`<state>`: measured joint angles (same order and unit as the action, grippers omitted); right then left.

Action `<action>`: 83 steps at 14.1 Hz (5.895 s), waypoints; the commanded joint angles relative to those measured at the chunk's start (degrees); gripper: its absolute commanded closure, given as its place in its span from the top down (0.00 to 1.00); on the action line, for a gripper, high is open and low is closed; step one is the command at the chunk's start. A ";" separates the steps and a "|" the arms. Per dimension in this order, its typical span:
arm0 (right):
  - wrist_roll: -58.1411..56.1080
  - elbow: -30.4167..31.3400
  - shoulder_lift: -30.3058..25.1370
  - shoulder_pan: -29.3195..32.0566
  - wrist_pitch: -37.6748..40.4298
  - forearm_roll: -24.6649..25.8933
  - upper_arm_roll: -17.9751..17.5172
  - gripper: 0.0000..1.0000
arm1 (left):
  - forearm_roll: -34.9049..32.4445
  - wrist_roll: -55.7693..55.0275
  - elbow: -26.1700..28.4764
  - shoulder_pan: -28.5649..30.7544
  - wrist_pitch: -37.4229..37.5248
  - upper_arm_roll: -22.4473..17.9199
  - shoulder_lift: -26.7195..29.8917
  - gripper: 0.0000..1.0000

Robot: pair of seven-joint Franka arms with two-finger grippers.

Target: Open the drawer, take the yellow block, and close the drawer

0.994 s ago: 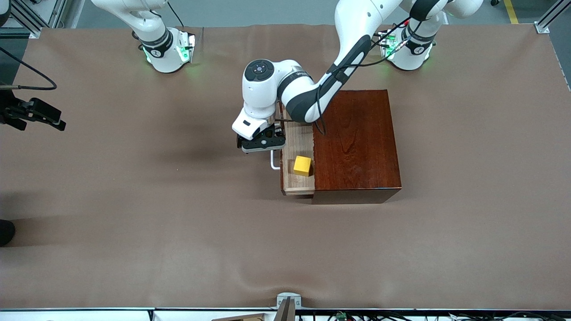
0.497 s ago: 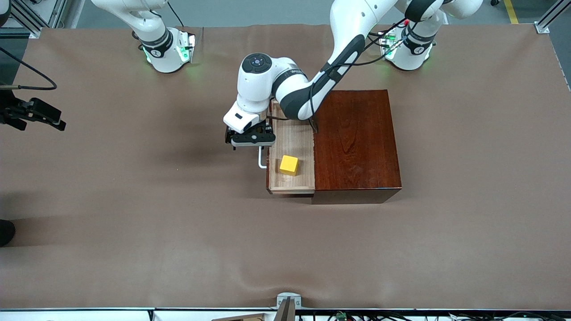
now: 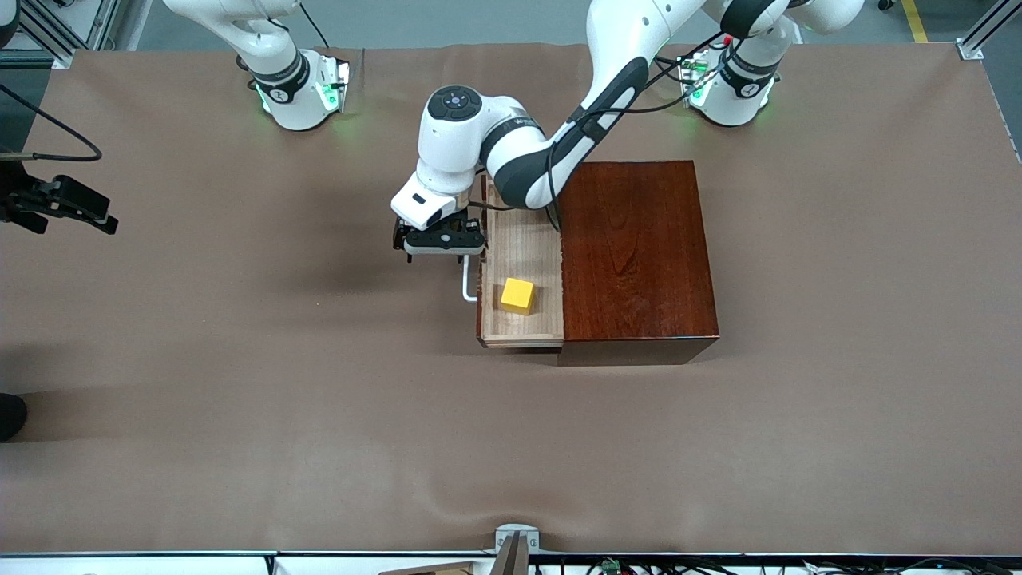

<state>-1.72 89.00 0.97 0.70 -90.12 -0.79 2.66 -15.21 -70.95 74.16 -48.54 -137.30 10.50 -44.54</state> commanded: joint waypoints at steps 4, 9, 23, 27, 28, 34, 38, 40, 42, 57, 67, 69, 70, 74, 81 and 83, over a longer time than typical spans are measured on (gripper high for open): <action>-0.21 -0.14 -0.62 0.00 0.38 -0.09 -0.11 1.00 | 0.35 -3.31 -2.79 3.79 0.19 0.31 3.13 1.00; -0.04 -0.14 -0.62 0.17 0.21 -0.18 -0.11 1.00 | 4.67 -2.88 -2.09 13.18 1.24 0.22 11.04 1.00; 23.66 -0.14 1.40 -9.13 -1.03 0.00 -0.37 1.00 | 10.38 23.99 -0.59 37.81 20.04 0.84 17.46 1.00; 44.64 -0.14 3.15 -17.38 -4.01 -0.36 -0.37 1.00 | 10.47 33.48 4.49 42.20 21.46 0.84 21.50 1.00; 50.53 -0.14 3.77 -19.58 -5.23 -0.36 -0.37 1.00 | 10.90 35.77 6.33 42.65 21.46 0.84 23.16 1.00; 88.75 -2.94 10.18 -33.21 -6.56 0.00 -0.37 1.00 | 12.13 52.37 20.13 48.09 23.04 0.84 34.50 1.00; 108.99 -7.78 16.24 -37.96 -6.65 -0.62 -0.46 1.00 | 12.75 63.71 25.77 52.04 27.77 0.75 40.40 1.00; 117.95 -10.32 19.14 -39.98 -6.74 -0.97 -0.46 1.00 | 12.75 69.51 25.34 53.72 31.64 0.75 41.81 1.00; 125.35 -12.61 21.61 -41.04 -7.96 -1.32 -0.46 1.00 | 12.84 72.17 24.90 54.43 35.42 0.75 43.30 1.00; 143.22 -12.97 34.53 -45.97 -30.38 -2.20 -0.37 1.00 | 13.28 72.18 17.16 52.68 48.61 -1.08 46.82 1.00; 143.05 -12.71 37.79 -46.23 -32.84 -2.20 -0.37 1.00 | 17.50 70.95 17.08 48.98 49.85 -7.33 46.22 1.00; 143.05 -12.62 38.40 -46.23 -33.11 -2.20 -0.37 1.00 | 17.24 71.12 15.94 48.89 47.75 -7.33 44.89 1.00; 142.96 -12.62 38.67 -46.23 -33.19 -2.11 -0.37 1.00 | 17.24 71.82 14.36 48.54 47.74 -7.33 44.19 1.00; 143.05 -12.62 39.37 -46.76 -34.07 -2.11 -0.37 1.00 | 17.32 71.40 12.33 48.45 47.83 -7.25 42.43 1.00; 142.70 -12.62 39.99 -47.11 -35.04 -1.94 -0.37 0.60 | 17.24 71.04 12.50 48.80 47.65 -6.54 42.25 1.00; 142.44 -12.71 39.90 -47.11 -35.04 -1.85 -0.37 0.33 | 17.24 71.04 12.50 48.80 47.65 -6.54 41.81 1.00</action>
<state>140.18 77.70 40.13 -45.73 -125.18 -2.35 1.70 2.18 -0.03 87.96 0.07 -90.09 3.80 -1.85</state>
